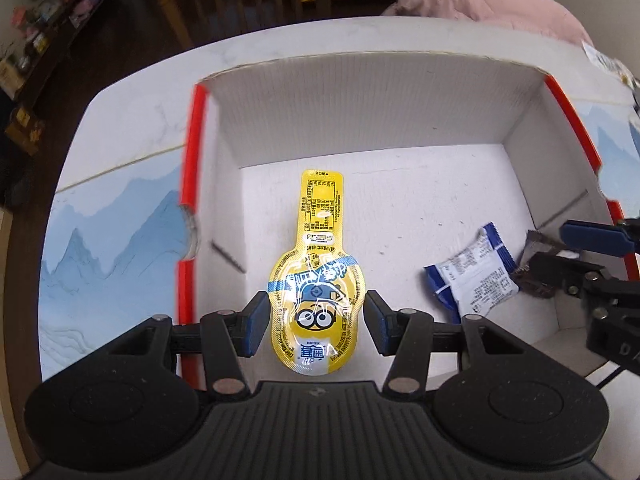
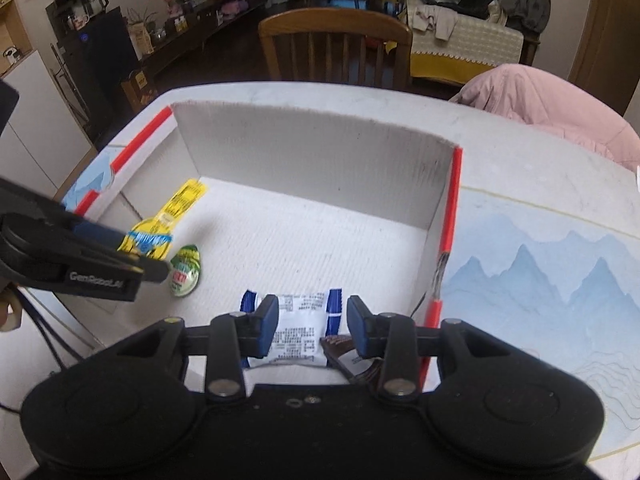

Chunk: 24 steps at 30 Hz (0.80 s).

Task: Organize snacks
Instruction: 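Open both tools to release the jelly pack and brown bag, then withdraw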

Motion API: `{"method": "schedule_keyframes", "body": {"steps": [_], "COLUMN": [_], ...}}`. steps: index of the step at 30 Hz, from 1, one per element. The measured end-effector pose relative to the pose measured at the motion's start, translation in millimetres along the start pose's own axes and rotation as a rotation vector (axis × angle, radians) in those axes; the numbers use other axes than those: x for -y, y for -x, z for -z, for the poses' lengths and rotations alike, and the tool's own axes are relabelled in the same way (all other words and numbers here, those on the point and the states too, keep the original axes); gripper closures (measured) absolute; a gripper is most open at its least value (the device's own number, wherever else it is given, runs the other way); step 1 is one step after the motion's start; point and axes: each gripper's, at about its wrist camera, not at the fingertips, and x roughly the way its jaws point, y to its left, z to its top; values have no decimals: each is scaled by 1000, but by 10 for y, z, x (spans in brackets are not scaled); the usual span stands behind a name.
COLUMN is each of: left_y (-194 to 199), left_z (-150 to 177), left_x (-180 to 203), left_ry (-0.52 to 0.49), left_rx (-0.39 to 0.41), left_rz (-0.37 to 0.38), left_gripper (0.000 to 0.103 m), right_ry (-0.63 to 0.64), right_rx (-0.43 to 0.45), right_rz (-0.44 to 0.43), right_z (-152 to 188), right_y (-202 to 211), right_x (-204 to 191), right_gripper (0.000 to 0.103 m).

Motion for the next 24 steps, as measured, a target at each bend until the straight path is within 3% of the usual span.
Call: {"method": "schedule_keyframes", "body": {"steps": [9, 13, 16, 24], "left_y": [-76, -33, 20, 350], "left_z": [20, 41, 54, 185], "left_x": [183, 157, 124, 28], "left_ry": [-63, -30, -13, 28], "left_rx": [-26, -12, -4, 57], "left_rz": [-15, -4, 11, 58], "left_gripper": [51, 51, 45, 44], "right_ry": [5, 2, 3, -13], "right_rx": [-16, -13, -5, 41], "right_rz": [-5, -8, 0, -1], "right_z": [37, 46, 48, 97], "right_y": [8, 45, 83, 340], "right_x": [17, 14, 2, -53], "right_gripper": [65, 63, 62, 58]}}
